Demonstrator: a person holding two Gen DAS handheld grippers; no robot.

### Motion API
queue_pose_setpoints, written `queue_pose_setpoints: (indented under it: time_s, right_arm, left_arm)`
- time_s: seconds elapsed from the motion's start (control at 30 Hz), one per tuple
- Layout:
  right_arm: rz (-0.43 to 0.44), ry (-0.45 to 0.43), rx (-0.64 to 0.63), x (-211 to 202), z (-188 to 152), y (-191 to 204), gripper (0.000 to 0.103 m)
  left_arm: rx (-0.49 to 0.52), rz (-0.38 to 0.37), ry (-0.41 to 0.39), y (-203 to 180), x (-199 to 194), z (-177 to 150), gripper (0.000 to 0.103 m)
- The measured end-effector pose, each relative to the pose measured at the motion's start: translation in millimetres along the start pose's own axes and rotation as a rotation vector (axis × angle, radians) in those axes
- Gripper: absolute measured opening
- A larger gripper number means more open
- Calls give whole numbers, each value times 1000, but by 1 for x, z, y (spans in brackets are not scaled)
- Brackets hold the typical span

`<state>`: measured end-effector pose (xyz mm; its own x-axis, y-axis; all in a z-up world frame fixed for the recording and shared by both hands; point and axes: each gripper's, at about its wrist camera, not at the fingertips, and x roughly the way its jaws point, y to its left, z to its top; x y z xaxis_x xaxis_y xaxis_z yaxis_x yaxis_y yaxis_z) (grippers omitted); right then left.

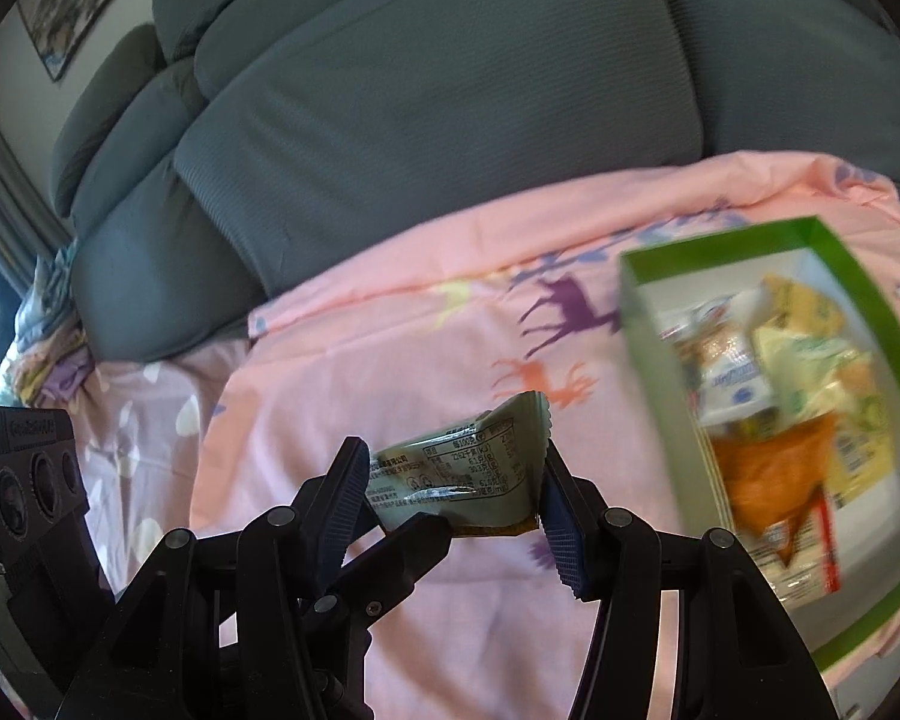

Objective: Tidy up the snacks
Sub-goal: 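Carry the snack bar over the green box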

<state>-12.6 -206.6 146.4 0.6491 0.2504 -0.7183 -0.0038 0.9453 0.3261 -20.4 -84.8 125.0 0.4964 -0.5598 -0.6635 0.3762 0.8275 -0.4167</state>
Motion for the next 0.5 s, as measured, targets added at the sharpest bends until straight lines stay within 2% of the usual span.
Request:
queue_pose_setpoints:
  time_s: [0.3, 0.5]
  right_arm:
    - [-41, -117, 101, -42, 12, -60, 58]
    - [-55, -136, 187, -55, 14, -100, 58]
  left_arm:
    - [104, -66, 4, -59, 33, 16, 36]
    - [163, -87, 29, -92, 60, 21, 36]
